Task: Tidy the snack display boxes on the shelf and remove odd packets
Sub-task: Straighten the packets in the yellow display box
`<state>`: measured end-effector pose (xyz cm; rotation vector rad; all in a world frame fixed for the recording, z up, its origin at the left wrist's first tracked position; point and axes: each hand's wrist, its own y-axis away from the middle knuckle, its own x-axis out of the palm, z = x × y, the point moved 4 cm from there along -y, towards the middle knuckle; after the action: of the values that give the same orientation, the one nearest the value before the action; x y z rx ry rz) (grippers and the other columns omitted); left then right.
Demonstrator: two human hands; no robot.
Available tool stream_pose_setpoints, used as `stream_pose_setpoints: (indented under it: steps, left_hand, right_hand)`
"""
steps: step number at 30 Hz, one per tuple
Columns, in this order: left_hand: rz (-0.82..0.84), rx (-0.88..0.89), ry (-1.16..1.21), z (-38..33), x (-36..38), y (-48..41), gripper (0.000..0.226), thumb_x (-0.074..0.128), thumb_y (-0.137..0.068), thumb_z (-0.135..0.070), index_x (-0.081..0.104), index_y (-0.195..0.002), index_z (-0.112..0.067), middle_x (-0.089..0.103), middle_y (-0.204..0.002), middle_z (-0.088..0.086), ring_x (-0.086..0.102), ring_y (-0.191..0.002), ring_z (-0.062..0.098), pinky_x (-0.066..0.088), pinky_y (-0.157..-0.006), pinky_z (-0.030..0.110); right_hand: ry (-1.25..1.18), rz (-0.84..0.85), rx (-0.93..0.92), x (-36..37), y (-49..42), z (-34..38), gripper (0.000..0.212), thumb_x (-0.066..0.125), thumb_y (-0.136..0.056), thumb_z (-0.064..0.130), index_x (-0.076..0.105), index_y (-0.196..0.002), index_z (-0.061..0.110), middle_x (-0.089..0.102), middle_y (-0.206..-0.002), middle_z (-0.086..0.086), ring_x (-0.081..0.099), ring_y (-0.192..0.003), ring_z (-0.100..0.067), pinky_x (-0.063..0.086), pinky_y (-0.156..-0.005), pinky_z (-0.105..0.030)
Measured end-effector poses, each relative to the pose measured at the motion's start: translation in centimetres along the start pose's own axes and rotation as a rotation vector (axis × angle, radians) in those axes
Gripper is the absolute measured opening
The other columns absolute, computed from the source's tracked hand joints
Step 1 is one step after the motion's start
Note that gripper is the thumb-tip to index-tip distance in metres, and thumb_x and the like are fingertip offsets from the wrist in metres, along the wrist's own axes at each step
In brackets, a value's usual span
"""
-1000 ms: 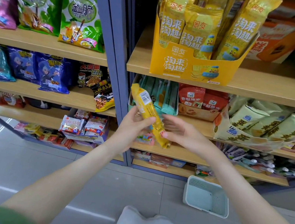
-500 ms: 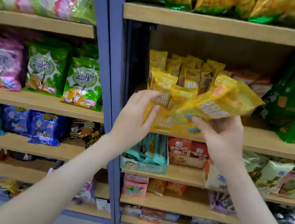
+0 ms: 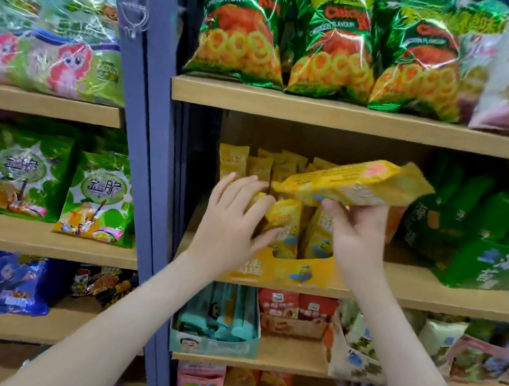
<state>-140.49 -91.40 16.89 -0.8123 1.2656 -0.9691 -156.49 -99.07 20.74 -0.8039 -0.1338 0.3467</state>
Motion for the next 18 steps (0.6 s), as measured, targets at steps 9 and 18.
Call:
stream_pose_setpoints:
  steps: [9, 18]
  left_hand:
    - [-0.058, 0.132, 0.003, 0.6, -0.3, 0.7, 0.062, 0.060, -0.092, -0.048, 0.035, -0.140, -0.018, 0.038, -0.145, 0.017, 0.039, -0.136, 0.031, 0.027, -0.115, 0.051]
    - [0.023, 0.101, -0.035, 1.0, -0.6, -0.6, 0.055, 0.064, -0.087, -0.047, 0.065, -0.125, -0.008, 0.057, -0.136, 0.014, 0.045, -0.133, 0.030, 0.026, -0.116, 0.050]
  right_hand:
    - [0.364, 0.710, 0.119, 3.5, 0.0, -4.7, 0.092, 0.047, -0.096, 0.000, -0.012, -0.141, 0.052, 0.033, -0.132, 0.033, 0.050, -0.110, 0.000, 0.041, -0.096, -0.012]
    - [0.395, 0.685, 0.026, 4.2, -0.7, -5.3, 0.096, 0.050, -0.090, -0.006, -0.005, -0.150, 0.044, 0.016, -0.159, 0.010, 0.015, -0.145, -0.002, 0.021, -0.112, -0.014]
